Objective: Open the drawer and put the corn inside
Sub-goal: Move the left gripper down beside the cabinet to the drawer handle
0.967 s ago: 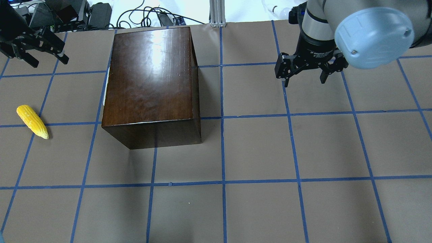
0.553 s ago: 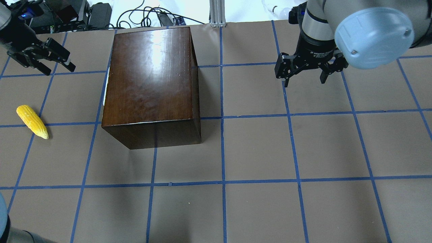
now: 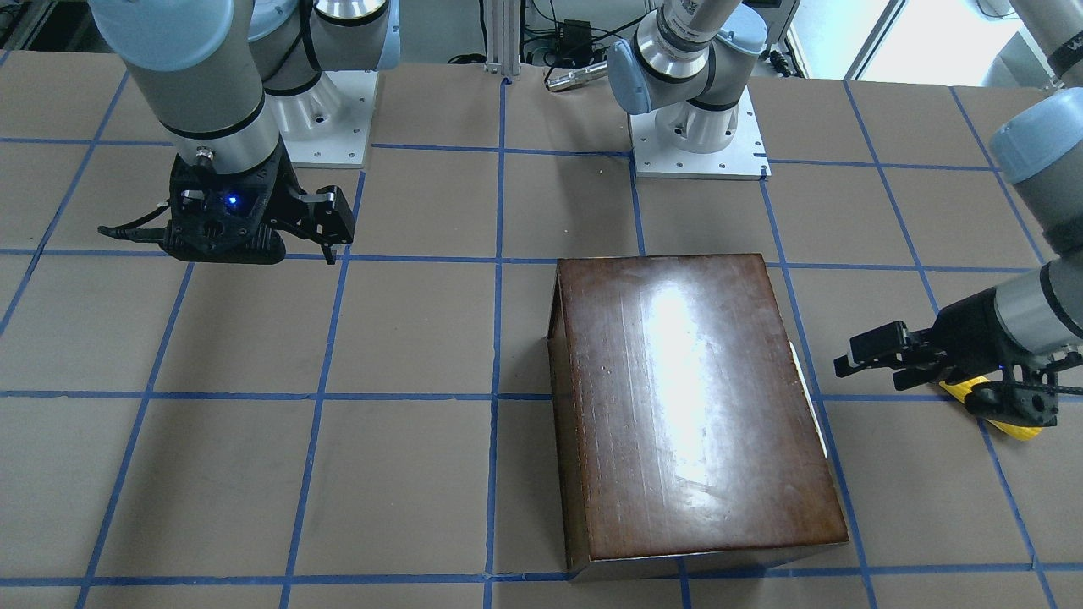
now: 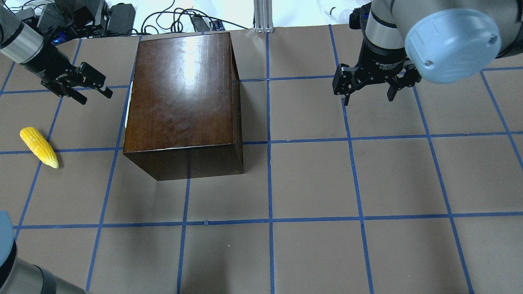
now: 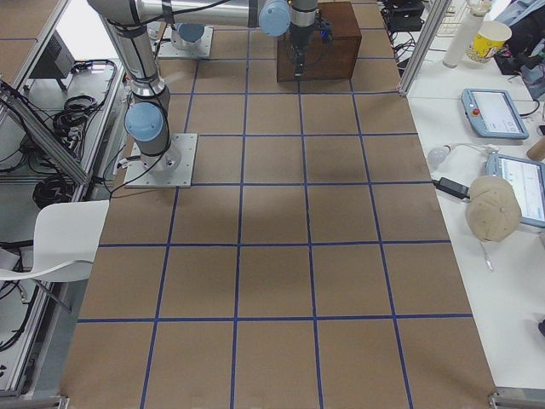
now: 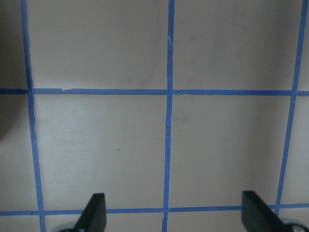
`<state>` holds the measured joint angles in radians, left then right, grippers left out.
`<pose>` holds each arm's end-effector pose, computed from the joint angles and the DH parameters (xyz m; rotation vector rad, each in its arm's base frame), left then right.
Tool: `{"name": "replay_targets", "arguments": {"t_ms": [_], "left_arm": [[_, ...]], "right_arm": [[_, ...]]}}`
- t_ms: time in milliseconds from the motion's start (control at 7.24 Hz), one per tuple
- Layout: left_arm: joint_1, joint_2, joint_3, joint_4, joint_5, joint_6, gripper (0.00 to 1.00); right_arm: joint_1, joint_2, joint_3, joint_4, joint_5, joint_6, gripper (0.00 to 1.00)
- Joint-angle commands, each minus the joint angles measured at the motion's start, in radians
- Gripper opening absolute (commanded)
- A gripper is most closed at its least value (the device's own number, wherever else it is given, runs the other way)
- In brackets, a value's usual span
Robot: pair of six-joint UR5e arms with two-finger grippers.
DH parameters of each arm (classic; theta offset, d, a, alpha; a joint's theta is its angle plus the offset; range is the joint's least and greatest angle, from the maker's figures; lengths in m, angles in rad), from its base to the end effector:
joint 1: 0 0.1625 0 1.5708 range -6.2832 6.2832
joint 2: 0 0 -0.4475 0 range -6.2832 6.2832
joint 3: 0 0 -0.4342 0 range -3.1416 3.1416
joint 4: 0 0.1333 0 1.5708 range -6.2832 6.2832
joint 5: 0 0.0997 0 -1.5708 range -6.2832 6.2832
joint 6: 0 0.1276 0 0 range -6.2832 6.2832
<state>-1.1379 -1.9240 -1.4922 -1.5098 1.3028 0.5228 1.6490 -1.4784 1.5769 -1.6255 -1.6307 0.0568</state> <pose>0.1185 -0.6548 0.3232 -0.0855 -2.8041 -0.0932 0.1696 -0.5559 0.4338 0.0350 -3.0781 -0.0611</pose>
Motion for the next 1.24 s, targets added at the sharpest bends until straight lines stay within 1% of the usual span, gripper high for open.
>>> {"name": "replay_targets", "arguments": {"t_ms": [0, 276, 691, 1105], "left_arm": [[0.0, -0.004, -0.054, 0.054, -0.051, -0.001, 1.0], [0.0, -0.006, -0.077, 0.063, -0.051, 0.002, 1.0], [0.0, -0.029, -0.076, 0.068, -0.054, 0.002, 1.0], [-0.008, -0.044, -0.077, 0.079, -0.08, -0.004, 1.0]], "right_arm": [[0.0, 0.001, 0.0, -0.001, 0.002, 0.0, 1.0], [0.0, 0.0, 0.0, 0.001, 0.0, 0.0, 1.0], [0.0, 0.0, 0.0, 0.001, 0.0, 0.0, 1.0], [0.0, 0.0, 0.0, -0.001, 0.0, 0.0, 1.0]]}}
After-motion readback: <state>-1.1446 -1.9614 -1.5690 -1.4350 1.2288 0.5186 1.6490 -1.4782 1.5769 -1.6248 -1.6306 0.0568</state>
